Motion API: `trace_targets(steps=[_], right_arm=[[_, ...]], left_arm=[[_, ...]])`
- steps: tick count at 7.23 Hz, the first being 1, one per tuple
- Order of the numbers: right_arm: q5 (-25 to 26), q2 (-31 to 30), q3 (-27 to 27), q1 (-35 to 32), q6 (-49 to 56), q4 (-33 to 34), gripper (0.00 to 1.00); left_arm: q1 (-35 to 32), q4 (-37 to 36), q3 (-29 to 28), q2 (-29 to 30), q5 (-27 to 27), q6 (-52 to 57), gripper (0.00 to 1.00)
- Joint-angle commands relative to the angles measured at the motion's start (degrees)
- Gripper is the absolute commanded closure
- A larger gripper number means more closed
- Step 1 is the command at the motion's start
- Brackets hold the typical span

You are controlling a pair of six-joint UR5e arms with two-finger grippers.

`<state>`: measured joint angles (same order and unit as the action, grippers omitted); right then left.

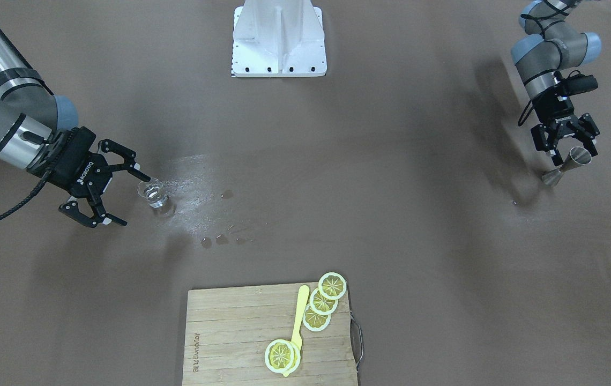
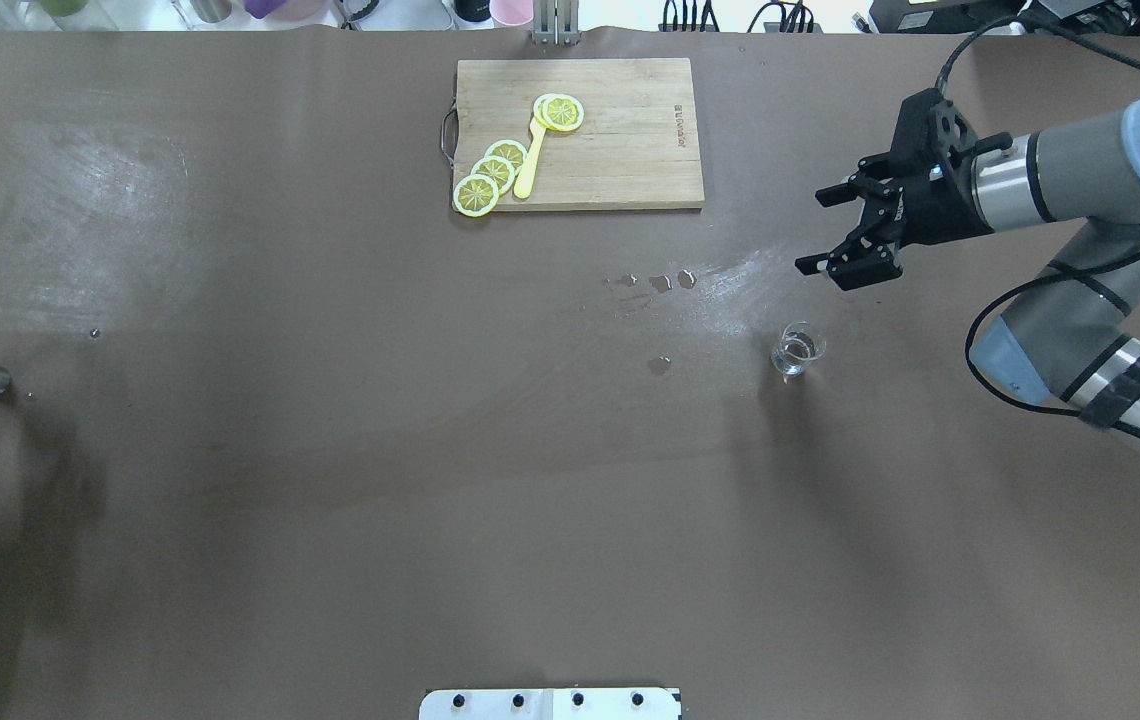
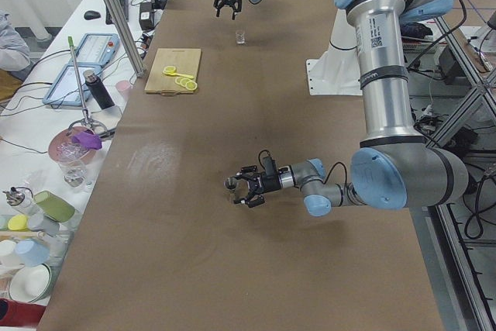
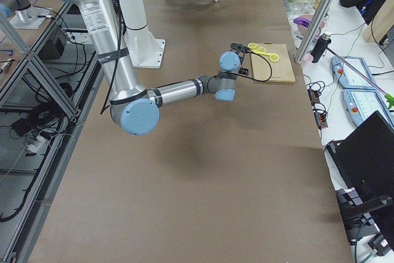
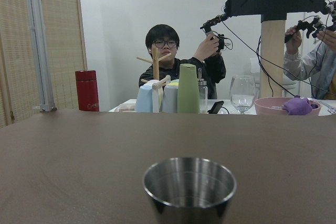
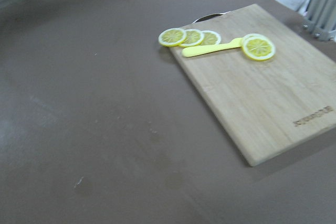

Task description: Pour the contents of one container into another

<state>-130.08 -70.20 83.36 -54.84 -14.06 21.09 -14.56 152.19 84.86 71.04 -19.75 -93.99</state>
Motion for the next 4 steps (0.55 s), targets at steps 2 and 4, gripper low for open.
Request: trace_targets(steps=[2, 4], right_arm=[[0.7, 3.22, 1.28, -8.25, -3.78, 6.75, 0.0], [0.0, 5.06, 1.28, -12.9, -5.27, 11.84, 0.0]], left_arm=[[1.19, -1.62, 6.78, -3.52, 1.9, 0.03, 0.02], [4.53, -4.69, 11.96, -6.94, 5.07, -0.14, 0.02]])
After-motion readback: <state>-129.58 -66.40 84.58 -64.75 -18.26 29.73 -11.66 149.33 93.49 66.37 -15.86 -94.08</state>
